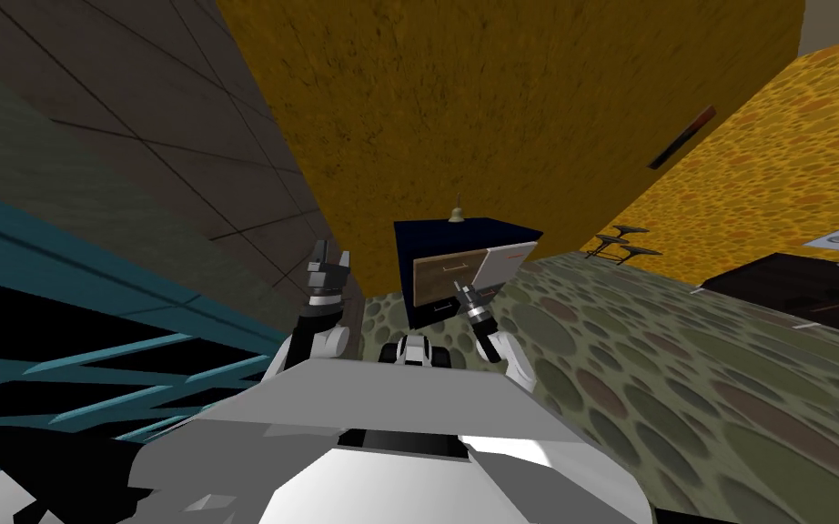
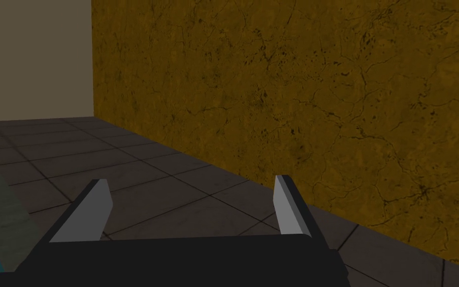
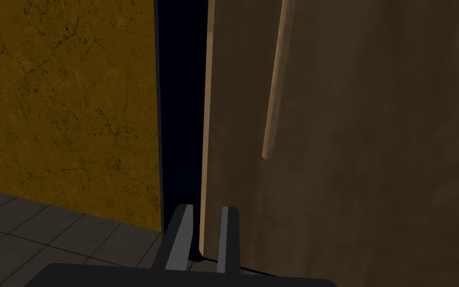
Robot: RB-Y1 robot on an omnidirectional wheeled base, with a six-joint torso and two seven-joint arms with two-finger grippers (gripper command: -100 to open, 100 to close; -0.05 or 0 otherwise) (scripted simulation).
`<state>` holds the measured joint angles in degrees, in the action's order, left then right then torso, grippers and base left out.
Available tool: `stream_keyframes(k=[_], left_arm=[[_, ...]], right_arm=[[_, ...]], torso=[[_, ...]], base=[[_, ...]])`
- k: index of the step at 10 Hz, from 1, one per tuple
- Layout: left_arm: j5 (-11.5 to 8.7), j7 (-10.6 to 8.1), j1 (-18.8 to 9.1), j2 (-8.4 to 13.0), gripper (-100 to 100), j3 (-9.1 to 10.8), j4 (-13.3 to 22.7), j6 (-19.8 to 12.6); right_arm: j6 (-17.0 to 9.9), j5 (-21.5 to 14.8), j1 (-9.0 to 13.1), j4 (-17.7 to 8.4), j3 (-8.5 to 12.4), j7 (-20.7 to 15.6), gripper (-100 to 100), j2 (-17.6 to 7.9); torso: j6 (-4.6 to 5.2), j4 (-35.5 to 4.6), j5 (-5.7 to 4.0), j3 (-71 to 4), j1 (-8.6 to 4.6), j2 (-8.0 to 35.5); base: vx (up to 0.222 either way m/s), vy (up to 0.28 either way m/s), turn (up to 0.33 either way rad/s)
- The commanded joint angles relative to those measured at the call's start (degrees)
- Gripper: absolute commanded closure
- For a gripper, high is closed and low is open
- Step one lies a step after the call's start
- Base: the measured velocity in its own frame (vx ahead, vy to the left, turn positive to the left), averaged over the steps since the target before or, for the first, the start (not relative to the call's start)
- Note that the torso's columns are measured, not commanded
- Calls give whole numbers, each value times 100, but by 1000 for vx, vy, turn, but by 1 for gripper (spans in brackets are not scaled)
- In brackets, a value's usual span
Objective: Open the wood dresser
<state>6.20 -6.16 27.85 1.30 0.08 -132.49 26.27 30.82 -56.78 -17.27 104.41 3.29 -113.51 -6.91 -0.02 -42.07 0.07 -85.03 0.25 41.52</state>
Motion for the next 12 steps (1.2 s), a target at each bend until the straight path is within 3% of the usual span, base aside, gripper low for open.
stream_keyframes(k=[1, 3, 6, 7, 8, 12], left_arm=[[0, 0, 1, 0, 0, 0, -1, 1], [0, 0, 1, 0, 0, 0, -1, 1], [0, 0, -1, 0, 0, 0, 0, 0], [0, 0, -1, 0, 0, 0, 0, 0], [0, 0, -1, 0, 0, 0, 0, 0], [0, 0, -3, 0, 0, 0, 0, 0]], right_arm=[[44, 3, 7, -117, -3, -106, -100, 67], [93, 14, 2, -245, -3, -212, -100, 176], [-196, -63, 60, -14, -22, 97, -100, -66], [-135, -56, 38, -37, -33, 29, -100, -23], [4, -16, -9, -130, -25, -114, 100, 88], [-125, -46, 7, 36, -37, 142, 100, -122]], torso=[[0, 0, 0, 0, -3, 5], [1, -18, -6, 39, -23, 65], [1, -33, -9, 70, -32, 114], [1, -26, -6, 56, -21, 91], [3, -23, -7, 51, -29, 86], [8, -44, -3, 75, -30, 126]], base=[[158, 59, 10], [181, 59, 12], [66, 40, 44], [31, 25, 13], [-35, -20, -89], [-118, -28, -12]])
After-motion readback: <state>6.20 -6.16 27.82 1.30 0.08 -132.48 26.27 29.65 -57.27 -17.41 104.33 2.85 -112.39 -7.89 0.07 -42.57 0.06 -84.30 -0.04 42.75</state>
